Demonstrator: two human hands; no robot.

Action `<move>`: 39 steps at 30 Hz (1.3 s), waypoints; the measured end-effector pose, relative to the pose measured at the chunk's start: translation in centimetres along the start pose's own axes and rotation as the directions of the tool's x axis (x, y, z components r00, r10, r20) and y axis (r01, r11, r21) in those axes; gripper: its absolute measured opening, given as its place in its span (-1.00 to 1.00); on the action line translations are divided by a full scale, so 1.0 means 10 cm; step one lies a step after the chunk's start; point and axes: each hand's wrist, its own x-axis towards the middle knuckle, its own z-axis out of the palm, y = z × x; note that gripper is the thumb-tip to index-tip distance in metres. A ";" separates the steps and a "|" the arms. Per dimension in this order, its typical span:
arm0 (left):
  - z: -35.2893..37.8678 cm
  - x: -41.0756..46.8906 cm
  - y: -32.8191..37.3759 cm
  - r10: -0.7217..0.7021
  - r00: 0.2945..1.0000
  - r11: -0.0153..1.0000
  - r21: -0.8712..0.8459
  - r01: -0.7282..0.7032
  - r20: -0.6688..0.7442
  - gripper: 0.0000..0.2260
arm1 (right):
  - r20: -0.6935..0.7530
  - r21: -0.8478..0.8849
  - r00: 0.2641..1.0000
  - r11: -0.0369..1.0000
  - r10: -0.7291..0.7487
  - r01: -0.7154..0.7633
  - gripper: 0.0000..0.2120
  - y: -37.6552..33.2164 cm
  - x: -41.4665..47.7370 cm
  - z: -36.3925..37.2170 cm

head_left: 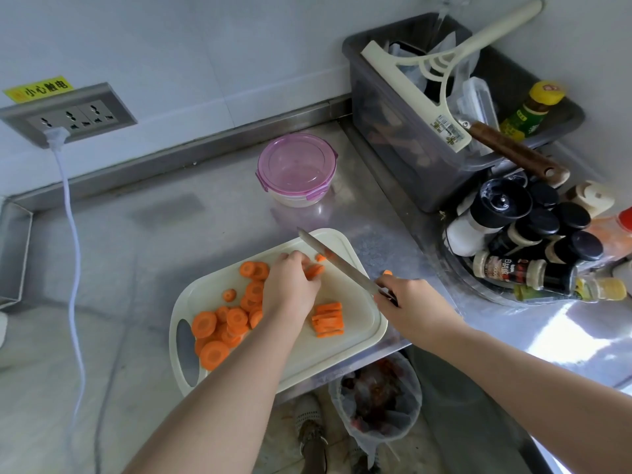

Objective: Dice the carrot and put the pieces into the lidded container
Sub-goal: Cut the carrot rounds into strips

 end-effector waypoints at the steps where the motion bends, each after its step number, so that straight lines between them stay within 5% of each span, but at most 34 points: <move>1: -0.01 0.00 -0.02 -0.006 1.000 1.000 0.018 0.006 -0.003 -0.81 | 0.004 -0.027 1.000 1.000 0.001 -0.001 -0.91 0.00 -0.01 0.01; 39: -0.02 0.00 0.03 -0.032 0.999 0.995 0.097 0.030 0.016 -0.86 | 0.115 -0.386 0.993 0.919 -0.036 0.079 -0.72 -0.18 -0.05 0.10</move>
